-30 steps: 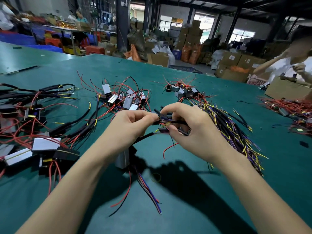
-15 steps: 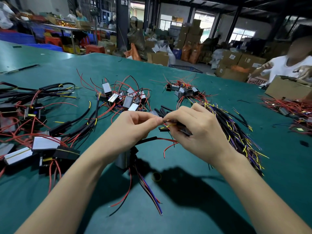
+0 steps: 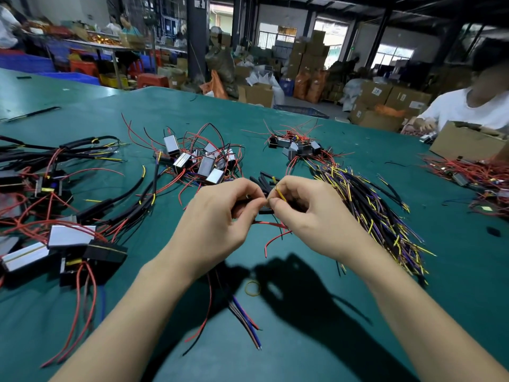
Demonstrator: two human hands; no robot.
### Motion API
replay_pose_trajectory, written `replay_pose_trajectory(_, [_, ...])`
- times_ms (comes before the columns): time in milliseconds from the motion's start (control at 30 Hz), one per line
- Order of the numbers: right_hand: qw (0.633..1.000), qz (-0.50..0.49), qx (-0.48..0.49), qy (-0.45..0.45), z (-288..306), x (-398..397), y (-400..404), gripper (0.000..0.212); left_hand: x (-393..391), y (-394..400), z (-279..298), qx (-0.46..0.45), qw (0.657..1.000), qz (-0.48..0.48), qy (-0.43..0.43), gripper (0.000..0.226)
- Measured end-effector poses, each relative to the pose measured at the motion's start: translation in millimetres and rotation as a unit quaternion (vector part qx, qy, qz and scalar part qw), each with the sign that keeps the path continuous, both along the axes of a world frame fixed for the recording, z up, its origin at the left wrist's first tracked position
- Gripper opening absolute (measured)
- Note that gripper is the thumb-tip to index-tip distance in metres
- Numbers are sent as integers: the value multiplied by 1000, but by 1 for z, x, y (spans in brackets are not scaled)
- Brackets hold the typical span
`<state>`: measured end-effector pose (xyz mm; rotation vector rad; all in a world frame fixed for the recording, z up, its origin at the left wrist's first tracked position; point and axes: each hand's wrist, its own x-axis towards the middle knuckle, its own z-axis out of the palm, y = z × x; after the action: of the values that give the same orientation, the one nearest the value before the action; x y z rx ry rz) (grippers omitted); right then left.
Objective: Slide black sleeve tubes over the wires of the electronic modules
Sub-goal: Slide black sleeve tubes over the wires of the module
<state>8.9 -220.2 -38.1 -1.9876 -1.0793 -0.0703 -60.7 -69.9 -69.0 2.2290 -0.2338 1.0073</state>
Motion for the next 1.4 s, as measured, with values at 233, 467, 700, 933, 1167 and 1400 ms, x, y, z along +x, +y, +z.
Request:
replay_pose_trajectory(233, [916,69,45,393,3,7,-9,33,-1,-7,2,166,983,22,-72,20])
replay_pose_trajectory(467, [936,41,20,349,-2,13,-7,15,4,-9,-3,-98,995,-17,31,15])
replay_pose_trajectory(700, [989,9,78,129,-3,6,1,20,9,-2,-1,-272,954,-34,122,20])
replay_pose_trajectory(933, [976,-9,59,-209,-4,5,-1,12,5,4,4,-315,932,-78,162,22])
replay_pose_trajectory(1167, [955,-35,16,-295,-7,2,-1,10,2,2,7,-323,924,-106,176,24])
replay_pose_trajectory(1400, [999,-38,15,-28,-5,2,2,11,7,-4,-4,-209,973,-37,90,16])
